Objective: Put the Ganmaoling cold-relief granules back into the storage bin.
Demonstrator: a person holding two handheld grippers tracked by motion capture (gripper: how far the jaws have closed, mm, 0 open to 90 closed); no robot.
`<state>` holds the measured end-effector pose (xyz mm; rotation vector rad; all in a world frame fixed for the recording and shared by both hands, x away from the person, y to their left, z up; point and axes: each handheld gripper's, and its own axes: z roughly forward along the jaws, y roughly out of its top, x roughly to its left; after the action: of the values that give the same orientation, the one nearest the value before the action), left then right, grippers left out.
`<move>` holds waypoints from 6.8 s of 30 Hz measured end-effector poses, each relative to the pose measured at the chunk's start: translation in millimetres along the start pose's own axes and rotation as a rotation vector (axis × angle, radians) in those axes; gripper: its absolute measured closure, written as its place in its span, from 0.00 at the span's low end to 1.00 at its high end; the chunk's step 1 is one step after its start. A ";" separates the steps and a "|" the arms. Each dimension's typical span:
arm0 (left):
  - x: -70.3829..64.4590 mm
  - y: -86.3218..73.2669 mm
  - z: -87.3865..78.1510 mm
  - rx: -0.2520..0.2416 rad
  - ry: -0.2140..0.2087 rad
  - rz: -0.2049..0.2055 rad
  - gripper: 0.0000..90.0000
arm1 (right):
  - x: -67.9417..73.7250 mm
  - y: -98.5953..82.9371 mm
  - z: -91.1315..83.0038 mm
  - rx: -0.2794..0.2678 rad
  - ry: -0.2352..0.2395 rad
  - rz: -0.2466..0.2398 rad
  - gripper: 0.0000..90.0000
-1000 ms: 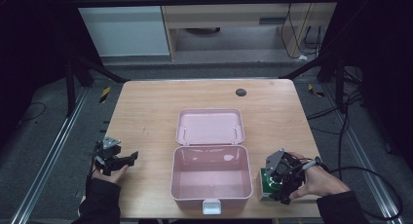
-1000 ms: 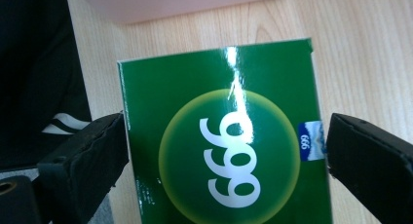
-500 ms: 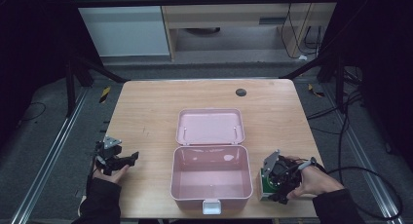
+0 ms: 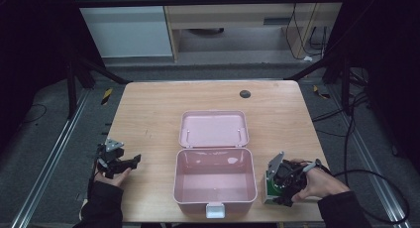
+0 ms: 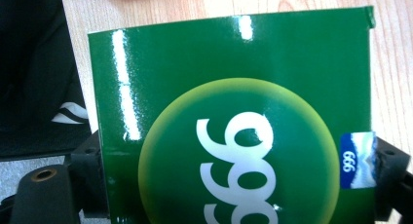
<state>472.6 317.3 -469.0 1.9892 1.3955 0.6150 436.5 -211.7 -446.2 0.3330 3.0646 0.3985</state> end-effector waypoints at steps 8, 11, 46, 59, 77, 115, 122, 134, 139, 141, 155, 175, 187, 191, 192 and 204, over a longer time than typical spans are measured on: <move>-0.4 0.1 0.7 0.003 -0.001 0.000 0.31 | -0.2 -3.4 -12.3 -0.011 -0.013 0.034 0.17; -0.6 0.1 0.8 0.004 -0.001 0.001 0.31 | 1.4 -3.1 -20.6 -0.016 -0.019 0.040 0.17; -0.7 -0.2 1.9 0.013 -0.003 0.005 0.31 | 8.5 30.4 -128.3 -0.119 -0.123 0.014 0.17; -0.5 -0.1 1.7 0.012 -0.004 0.004 0.31 | 12.5 54.3 -149.4 -0.113 -0.120 -0.008 0.17; 0.3 0.0 1.4 0.011 -0.004 0.003 0.31 | 15.4 94.8 -153.2 -0.094 -0.107 -0.084 0.17; 1.3 0.7 0.1 0.001 -0.006 0.003 0.31 | 15.0 157.6 -111.8 -0.090 -0.069 -0.188 0.17; 1.3 0.7 0.4 0.004 -0.006 0.004 0.31 | 13.2 154.9 -98.8 -0.069 -0.062 -0.195 0.17; 1.3 0.8 0.3 0.003 -0.005 0.004 0.31 | 11.4 153.0 -79.2 -0.062 -0.041 -0.203 0.17; 1.8 0.8 -0.3 0.000 -0.004 0.004 0.31 | 12.2 155.7 -72.3 -0.056 -0.034 -0.211 0.18; 2.3 0.7 -0.5 0.000 -0.003 0.003 0.31 | 11.3 157.4 -68.6 -0.055 -0.029 -0.219 0.17; 2.2 0.8 -0.5 -0.001 0.002 0.005 0.31 | 2.2 145.7 -43.9 -0.036 0.008 -0.186 0.17; 1.3 0.7 0.3 0.004 0.003 0.009 0.31 | -1.9 137.2 -18.6 -0.012 0.022 -0.166 0.15; 1.1 0.9 -0.1 0.002 0.005 0.007 0.31 | -5.9 117.6 -66.3 -0.307 -0.139 -0.036 0.18; 1.2 0.8 -0.1 0.002 0.005 0.007 0.31 | -6.0 108.8 -78.4 -0.392 -0.212 0.012 0.17; 1.2 0.8 0.0 0.003 0.006 0.007 0.31 | -7.9 98.3 -86.3 -0.478 -0.232 0.075 0.15; 1.4 0.9 -0.3 0.001 0.011 0.003 0.32 | -15.0 7.1 -83.7 -0.801 -0.489 0.497 0.10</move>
<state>473.5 318.4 -468.1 1.9924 1.3998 0.6280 447.5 -229.1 -363.4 0.9495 2.0964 1.2657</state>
